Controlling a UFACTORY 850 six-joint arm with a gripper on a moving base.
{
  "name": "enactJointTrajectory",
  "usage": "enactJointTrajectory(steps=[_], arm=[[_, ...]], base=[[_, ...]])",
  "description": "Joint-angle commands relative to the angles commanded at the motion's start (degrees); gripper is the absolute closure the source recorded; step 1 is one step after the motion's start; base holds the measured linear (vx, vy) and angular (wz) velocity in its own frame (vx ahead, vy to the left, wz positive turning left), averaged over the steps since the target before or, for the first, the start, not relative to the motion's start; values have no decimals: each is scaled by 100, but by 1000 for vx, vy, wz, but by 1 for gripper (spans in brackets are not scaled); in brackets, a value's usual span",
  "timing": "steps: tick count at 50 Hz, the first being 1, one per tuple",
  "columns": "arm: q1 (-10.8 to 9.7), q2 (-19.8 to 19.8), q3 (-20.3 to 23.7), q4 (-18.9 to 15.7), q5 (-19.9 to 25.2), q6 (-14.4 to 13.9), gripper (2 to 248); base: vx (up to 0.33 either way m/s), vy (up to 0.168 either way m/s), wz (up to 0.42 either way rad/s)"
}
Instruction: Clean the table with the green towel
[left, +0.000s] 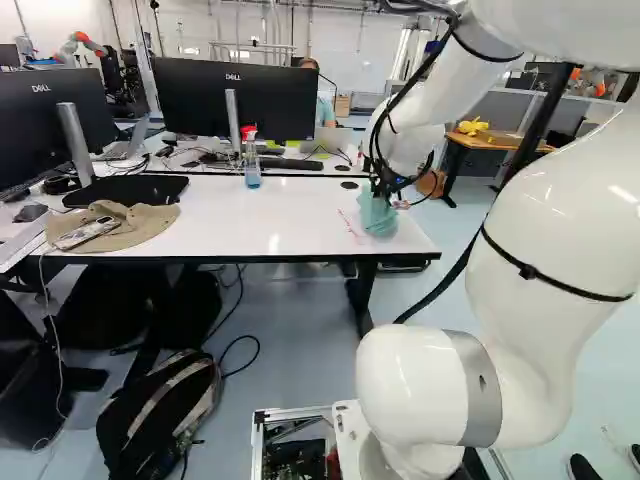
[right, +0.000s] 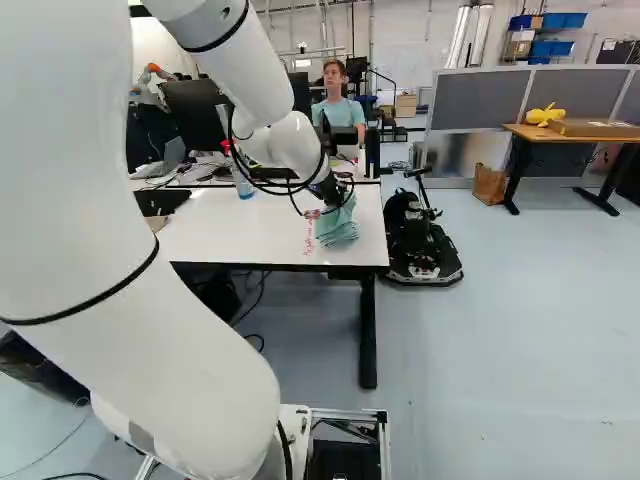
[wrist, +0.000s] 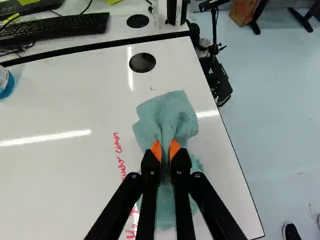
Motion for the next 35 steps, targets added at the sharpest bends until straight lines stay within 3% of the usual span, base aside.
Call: enactJointTrajectory(steps=[35], arm=[[64,-926,-1074,0,0,0,212]], base=[[0,0,0]])
